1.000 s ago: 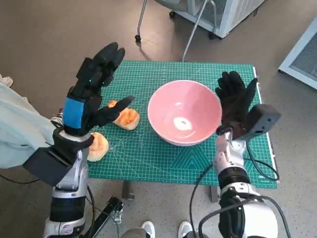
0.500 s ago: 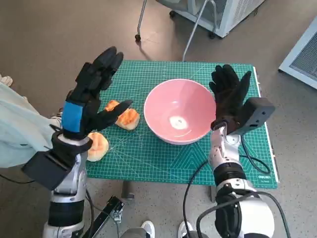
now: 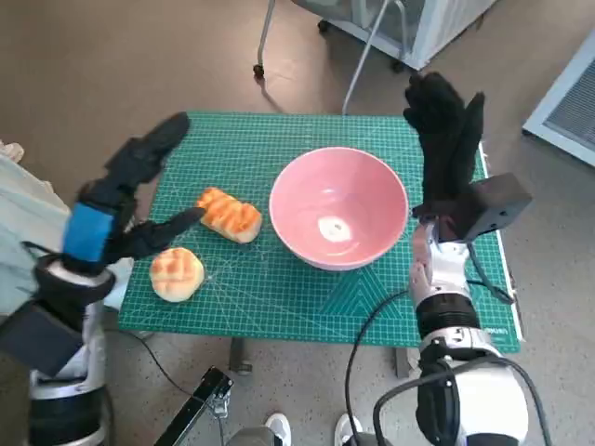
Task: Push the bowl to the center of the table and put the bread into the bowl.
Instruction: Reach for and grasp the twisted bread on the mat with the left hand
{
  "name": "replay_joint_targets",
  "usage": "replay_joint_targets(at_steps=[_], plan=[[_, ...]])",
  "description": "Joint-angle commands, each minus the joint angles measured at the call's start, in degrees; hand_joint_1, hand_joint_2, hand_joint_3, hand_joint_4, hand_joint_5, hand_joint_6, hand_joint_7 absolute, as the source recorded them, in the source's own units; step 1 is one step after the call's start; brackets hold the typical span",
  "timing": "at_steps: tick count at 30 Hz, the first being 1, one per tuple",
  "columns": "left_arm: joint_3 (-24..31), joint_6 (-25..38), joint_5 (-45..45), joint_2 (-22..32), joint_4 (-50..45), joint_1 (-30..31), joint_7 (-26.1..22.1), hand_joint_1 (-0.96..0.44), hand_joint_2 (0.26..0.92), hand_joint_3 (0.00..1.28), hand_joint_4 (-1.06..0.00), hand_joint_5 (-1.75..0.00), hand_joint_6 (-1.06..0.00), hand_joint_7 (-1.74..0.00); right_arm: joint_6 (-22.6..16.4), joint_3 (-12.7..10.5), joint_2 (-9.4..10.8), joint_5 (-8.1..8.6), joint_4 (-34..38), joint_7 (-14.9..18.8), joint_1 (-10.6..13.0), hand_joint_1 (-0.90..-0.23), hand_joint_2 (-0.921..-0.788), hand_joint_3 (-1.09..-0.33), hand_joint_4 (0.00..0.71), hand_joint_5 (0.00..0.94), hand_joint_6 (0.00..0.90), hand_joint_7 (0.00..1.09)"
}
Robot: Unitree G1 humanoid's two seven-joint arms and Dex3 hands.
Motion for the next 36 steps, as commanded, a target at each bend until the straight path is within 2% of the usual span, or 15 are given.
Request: replay_joint_targets(at_steps=[1, 8, 13, 19, 24, 36], plan=[[1.6, 0.4, 3.1, 7.6, -1.9, 0.0, -3.4, -0.38, 0.921, 0.17, -0.36, 0.00, -0.37, -0.12, -4.0, 2.9, 0.2, 3.93, -9.3, 12.2, 2.5, -0.663, -0.921, -0.800, 0.319, 0.009, 0.083, 0.78], [0.3, -0.7, 7.4, 12.3, 0.7, -2.0, -4.3, -0.37, 0.921, 0.13, -0.33, 0.00, -0.39, -0.10, -3.2, 6.0, 0.9, 8.16, -20.8, 18.5, 6.1, -0.679, -0.921, -0.798, 0.338, 0.020, 0.042, 0.91], [-1.8, -0.4, 10.5, 14.5, 3.1, -3.9, -5.1, -0.37, 0.921, 0.07, -0.31, 0.00, -0.39, -0.09, -1.6, 7.6, 1.3, 9.84, -25.4, 20.4, 7.5, -0.671, -0.921, -0.791, 0.355, 0.035, 0.016, 0.98], [-6.6, 0.5, 14.4, 16.2, 9.3, -9.0, -7.4, -0.31, 0.894, 0.02, -0.28, 0.00, -0.40, -0.08, -0.5, 9.1, 1.2, 10.30, -28.6, 21.2, 8.6, -0.662, -0.921, -0.782, 0.352, 0.043, 0.001, 1.00], [-11.9, 0.4, 19.4, 16.5, 16.7, -14.7, -9.1, -0.23, 0.860, 0.00, -0.26, 0.00, -0.39, -0.06, -0.6, 9.9, 1.1, 9.69, -30.6, 20.6, 9.4, -0.666, -0.921, -0.779, 0.333, 0.037, -0.001, 0.99], [-24.0, -1.6, 33.8, 13.8, 34.1, -27.0, -6.5, -0.21, 0.847, 0.00, -0.24, 0.00, -0.39, -0.05, -1.9, 10.8, 0.9, 8.44, -33.7, 18.8, 11.2, -0.675, -0.921, -0.784, 0.323, 0.040, -0.001, 0.98]])
